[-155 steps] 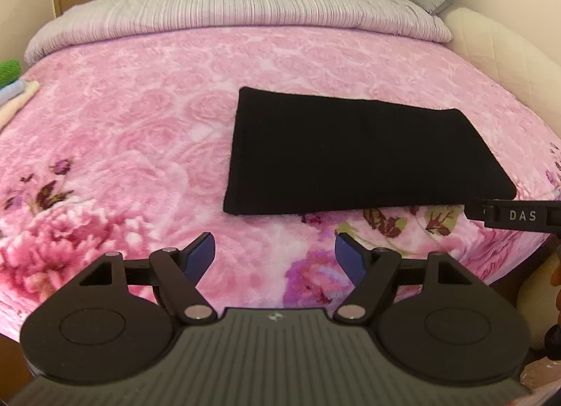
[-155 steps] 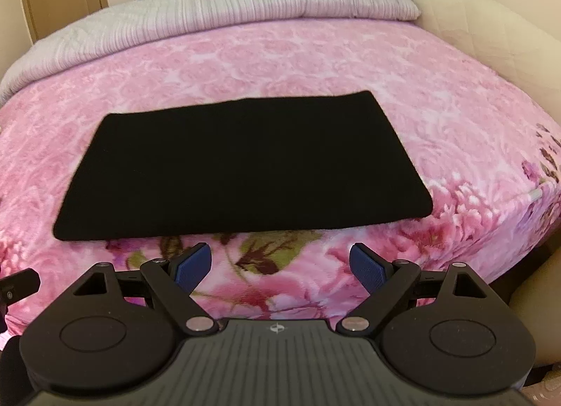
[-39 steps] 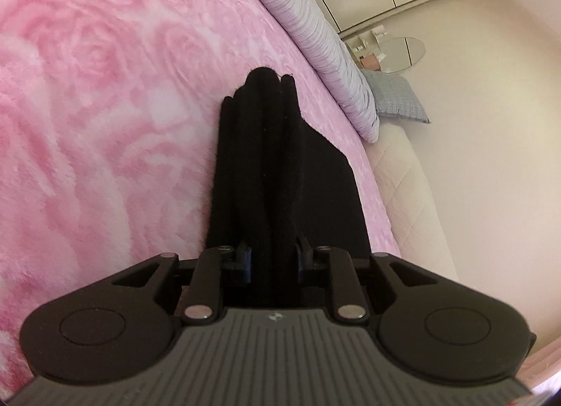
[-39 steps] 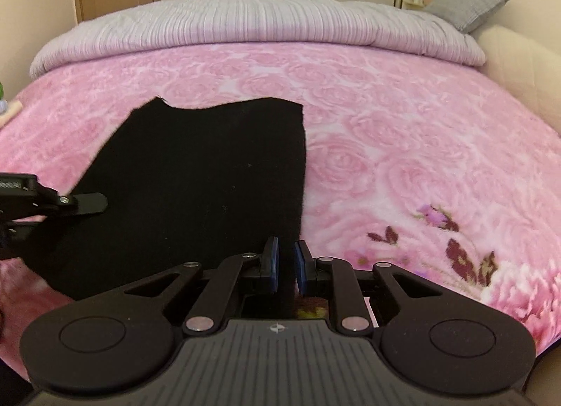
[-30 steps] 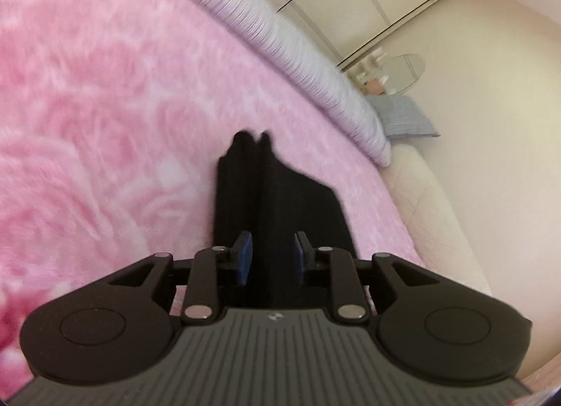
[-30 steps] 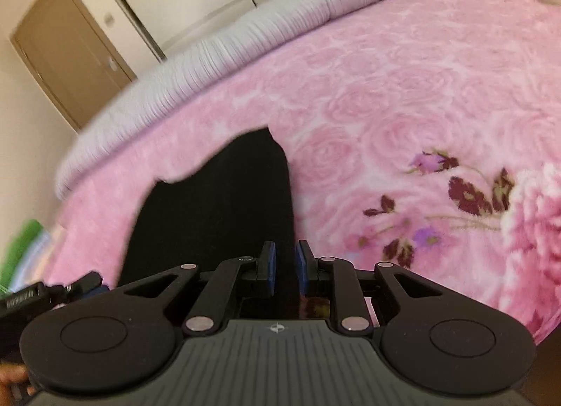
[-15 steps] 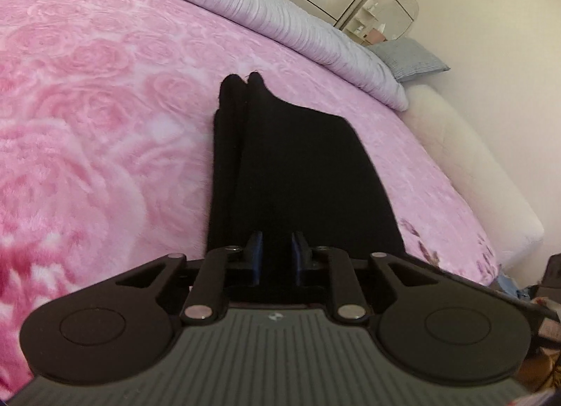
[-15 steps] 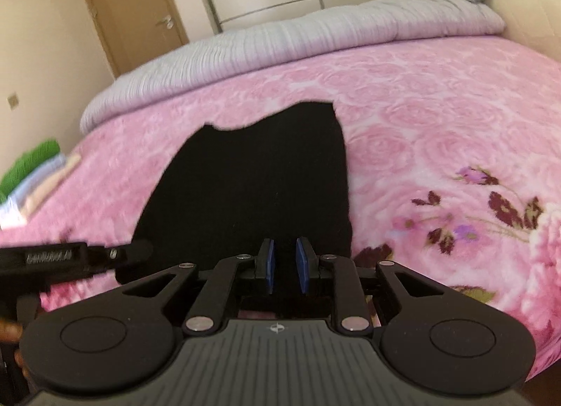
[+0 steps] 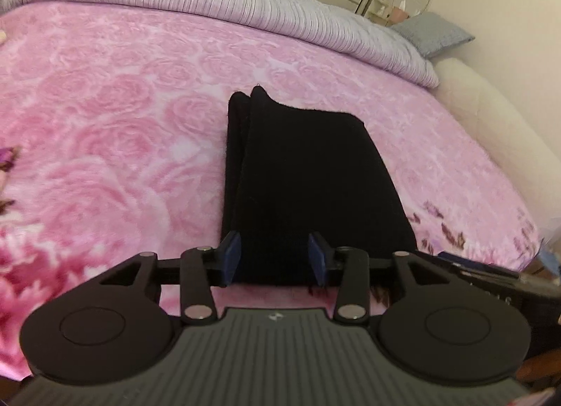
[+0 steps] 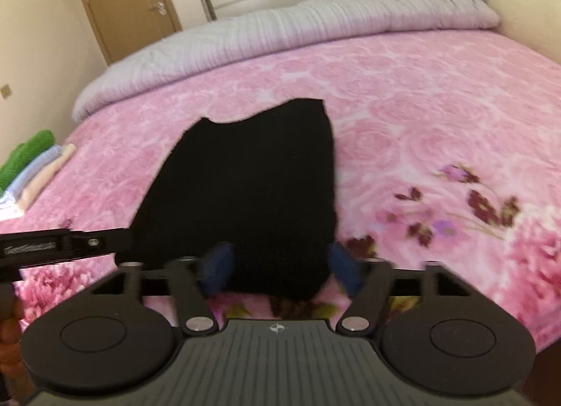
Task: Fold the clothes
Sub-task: 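Lower the folded garment and open both grippers, then pull both open grippers back from the folded black bundle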
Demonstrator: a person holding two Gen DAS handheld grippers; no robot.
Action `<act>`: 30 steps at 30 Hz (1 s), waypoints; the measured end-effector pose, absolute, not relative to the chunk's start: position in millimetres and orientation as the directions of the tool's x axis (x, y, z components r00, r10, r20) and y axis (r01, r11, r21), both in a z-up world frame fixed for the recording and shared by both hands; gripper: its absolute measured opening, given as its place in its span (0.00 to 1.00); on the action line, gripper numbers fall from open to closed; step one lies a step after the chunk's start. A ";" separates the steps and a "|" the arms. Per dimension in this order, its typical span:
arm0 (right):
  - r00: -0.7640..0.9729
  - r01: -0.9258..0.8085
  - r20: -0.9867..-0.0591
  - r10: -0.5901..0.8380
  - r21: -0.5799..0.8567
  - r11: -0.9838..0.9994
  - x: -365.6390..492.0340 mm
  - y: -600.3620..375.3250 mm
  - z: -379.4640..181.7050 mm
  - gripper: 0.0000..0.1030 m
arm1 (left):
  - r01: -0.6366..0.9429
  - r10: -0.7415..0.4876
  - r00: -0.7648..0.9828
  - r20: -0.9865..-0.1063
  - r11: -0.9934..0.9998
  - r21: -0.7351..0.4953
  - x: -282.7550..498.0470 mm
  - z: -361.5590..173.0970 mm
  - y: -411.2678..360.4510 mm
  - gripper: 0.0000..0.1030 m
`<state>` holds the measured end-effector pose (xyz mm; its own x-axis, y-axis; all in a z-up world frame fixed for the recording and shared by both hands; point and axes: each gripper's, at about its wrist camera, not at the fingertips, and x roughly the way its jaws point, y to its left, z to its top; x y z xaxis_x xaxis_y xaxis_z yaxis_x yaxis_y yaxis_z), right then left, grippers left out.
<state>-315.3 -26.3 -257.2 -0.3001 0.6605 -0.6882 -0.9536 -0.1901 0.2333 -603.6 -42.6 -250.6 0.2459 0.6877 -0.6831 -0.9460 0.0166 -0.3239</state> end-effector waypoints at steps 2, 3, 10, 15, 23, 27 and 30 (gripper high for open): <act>-0.262 -0.965 -0.731 0.630 0.201 -0.169 -316.4 -26.7 -257.8 0.87 | -0.952 0.663 0.230 -0.712 0.002 -0.305 -599.7 -251.6 -46.0 0.39; -0.241 -0.971 -0.751 0.615 0.185 -0.153 -316.5 -27.1 -258.5 0.86 | -0.956 0.649 0.218 -0.729 -0.009 -0.293 -597.9 -252.6 -47.5 0.39; -0.187 -0.982 -0.790 0.584 0.171 -0.082 -309.9 -40.7 -248.7 0.86 | -0.980 0.632 0.148 -0.760 -0.012 -0.200 -583.6 -238.7 -67.4 0.57; -0.162 -0.985 -0.796 0.583 0.166 -0.047 -307.5 -52.5 -240.5 0.87 | -0.990 0.648 0.111 -0.753 0.003 -0.142 -573.7 -225.7 -87.0 0.63; -0.150 -0.987 -0.785 0.601 0.153 -0.046 -310.6 -66.7 -233.6 0.87 | -0.996 0.667 0.064 -0.743 -0.004 -0.088 -567.8 -213.5 -115.5 0.69; -0.135 -0.990 -0.769 0.625 0.132 -0.051 -309.6 -78.5 -225.5 0.87 | -0.998 0.686 0.051 -0.726 0.002 -0.069 -563.2 -206.8 -127.0 0.71; -0.121 -0.992 -0.759 0.640 0.120 -0.045 -307.6 -87.1 -219.5 0.87 | -0.998 0.702 0.055 -0.710 0.017 -0.061 -558.8 -201.9 -136.2 0.72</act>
